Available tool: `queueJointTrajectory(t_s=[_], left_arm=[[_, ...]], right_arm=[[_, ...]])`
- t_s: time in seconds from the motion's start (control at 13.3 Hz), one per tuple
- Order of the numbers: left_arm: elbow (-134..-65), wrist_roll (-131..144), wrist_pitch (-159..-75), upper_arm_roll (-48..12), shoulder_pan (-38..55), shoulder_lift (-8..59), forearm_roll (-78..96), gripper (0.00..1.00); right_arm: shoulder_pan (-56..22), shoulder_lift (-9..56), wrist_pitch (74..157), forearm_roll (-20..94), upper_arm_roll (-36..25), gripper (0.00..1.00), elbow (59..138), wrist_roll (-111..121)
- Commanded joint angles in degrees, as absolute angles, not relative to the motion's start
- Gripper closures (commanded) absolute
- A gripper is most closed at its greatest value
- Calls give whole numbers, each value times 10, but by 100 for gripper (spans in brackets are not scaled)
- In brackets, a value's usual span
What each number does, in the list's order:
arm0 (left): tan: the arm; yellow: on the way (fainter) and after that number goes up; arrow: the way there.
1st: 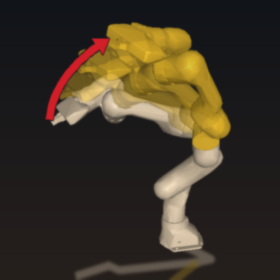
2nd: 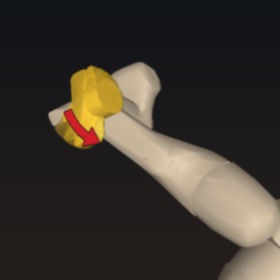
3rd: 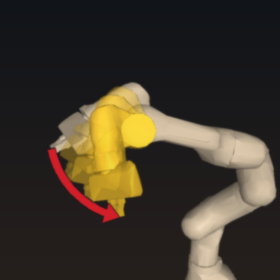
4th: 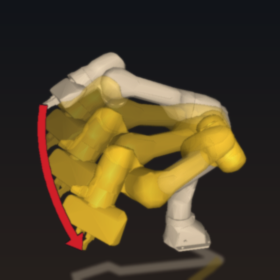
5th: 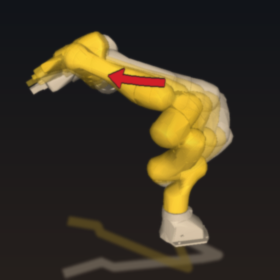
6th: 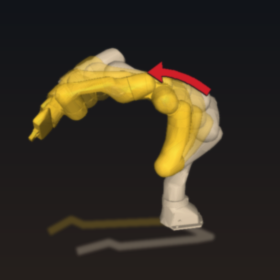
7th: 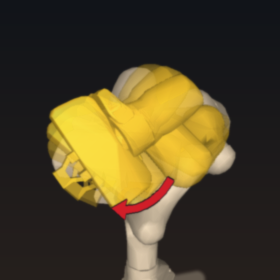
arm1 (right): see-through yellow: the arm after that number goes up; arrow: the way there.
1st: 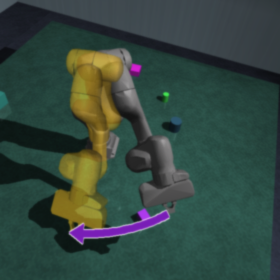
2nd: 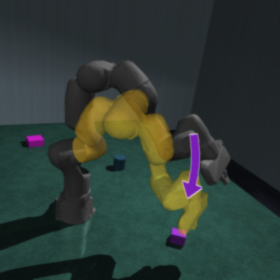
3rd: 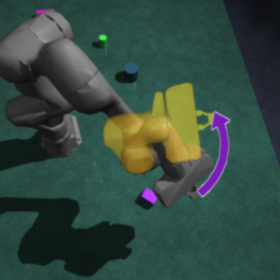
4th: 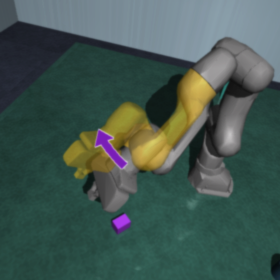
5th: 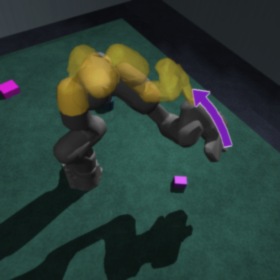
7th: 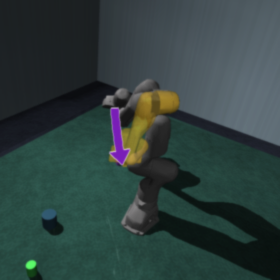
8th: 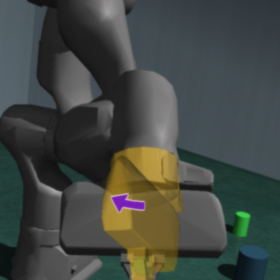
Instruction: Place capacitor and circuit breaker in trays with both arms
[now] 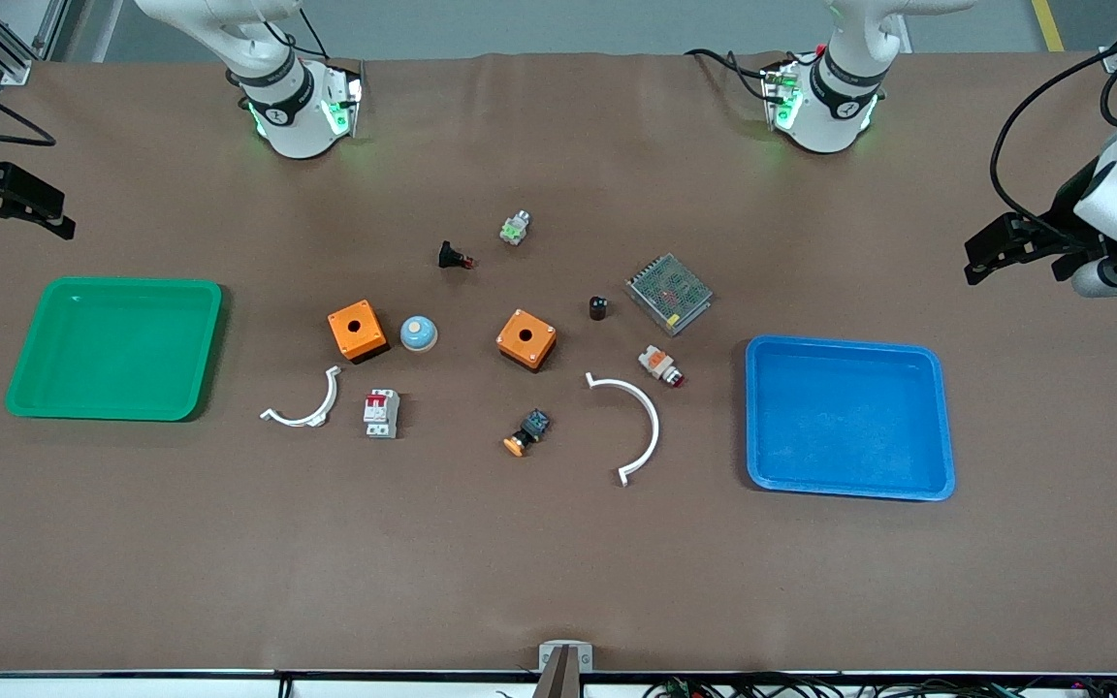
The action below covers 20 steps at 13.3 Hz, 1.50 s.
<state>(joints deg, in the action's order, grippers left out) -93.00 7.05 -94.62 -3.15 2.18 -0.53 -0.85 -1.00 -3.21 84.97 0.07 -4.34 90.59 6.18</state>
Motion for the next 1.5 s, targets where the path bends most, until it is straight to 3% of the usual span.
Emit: queueJointTrajectory(t_s=[0.0, 0.38, 0.97, 1.2, 1.43], left_arm=[[-913, 58, -935, -32, 21, 1, -7, 0], [-912, 85, -935, -38, 39, 13, 16, 0], [-911, 309, -959, -83, 205, 136, 17, 0], [-915, 415, -1009, -83, 277, 187, 17, 0], [-916, 526, -1111, -83, 328, 236, 17, 0]], right_arm=[[-9, -47, 849, 10, -44, 0, 918, 62], [-8, -47, 849, 9, -44, 0, 918, 62], [-10, -46, 844, 2, -43, 0, 912, 61], [-9, -46, 843, 2, -44, 0, 904, 63], [-6, -35, 845, 2, -44, 0, 889, 63]])
